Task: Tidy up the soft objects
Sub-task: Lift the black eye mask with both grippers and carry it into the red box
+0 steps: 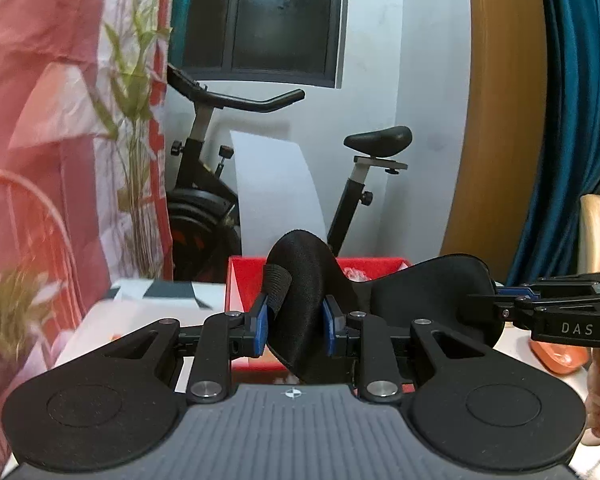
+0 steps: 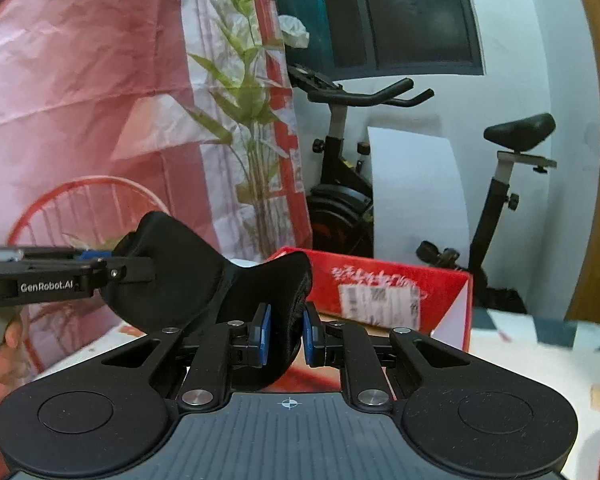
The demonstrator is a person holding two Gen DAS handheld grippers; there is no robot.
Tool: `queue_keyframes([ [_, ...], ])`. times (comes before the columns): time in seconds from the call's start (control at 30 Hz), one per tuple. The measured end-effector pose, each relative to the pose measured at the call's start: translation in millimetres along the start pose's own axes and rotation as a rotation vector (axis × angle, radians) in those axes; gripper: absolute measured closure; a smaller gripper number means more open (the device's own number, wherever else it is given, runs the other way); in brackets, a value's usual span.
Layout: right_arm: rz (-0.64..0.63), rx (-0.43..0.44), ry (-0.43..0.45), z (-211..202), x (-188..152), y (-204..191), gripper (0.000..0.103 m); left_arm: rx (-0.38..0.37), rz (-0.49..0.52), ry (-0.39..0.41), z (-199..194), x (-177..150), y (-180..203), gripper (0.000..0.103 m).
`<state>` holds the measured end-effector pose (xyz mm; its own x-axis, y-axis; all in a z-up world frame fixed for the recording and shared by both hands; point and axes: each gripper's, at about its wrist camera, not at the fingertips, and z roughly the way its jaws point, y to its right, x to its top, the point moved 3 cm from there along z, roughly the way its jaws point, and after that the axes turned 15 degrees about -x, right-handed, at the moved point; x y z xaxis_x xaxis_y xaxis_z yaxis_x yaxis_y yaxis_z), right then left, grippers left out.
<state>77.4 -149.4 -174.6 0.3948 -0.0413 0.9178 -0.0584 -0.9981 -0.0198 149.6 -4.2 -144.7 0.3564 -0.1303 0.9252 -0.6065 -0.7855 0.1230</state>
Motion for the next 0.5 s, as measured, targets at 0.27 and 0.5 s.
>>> queue_keyframes([
  [0.27,-0.023,-0.052,-0.113,82.9,17.2,28.4,0.088,-0.008,-0.007,-0.121,86.0,20.4,-24.2,0.074],
  [0.5,-0.056,-0.105,-0.274,152.9,-3.5,37.7,0.088,0.003,-0.021,-0.305,155.8,7.0,-45.7,0.074],
])
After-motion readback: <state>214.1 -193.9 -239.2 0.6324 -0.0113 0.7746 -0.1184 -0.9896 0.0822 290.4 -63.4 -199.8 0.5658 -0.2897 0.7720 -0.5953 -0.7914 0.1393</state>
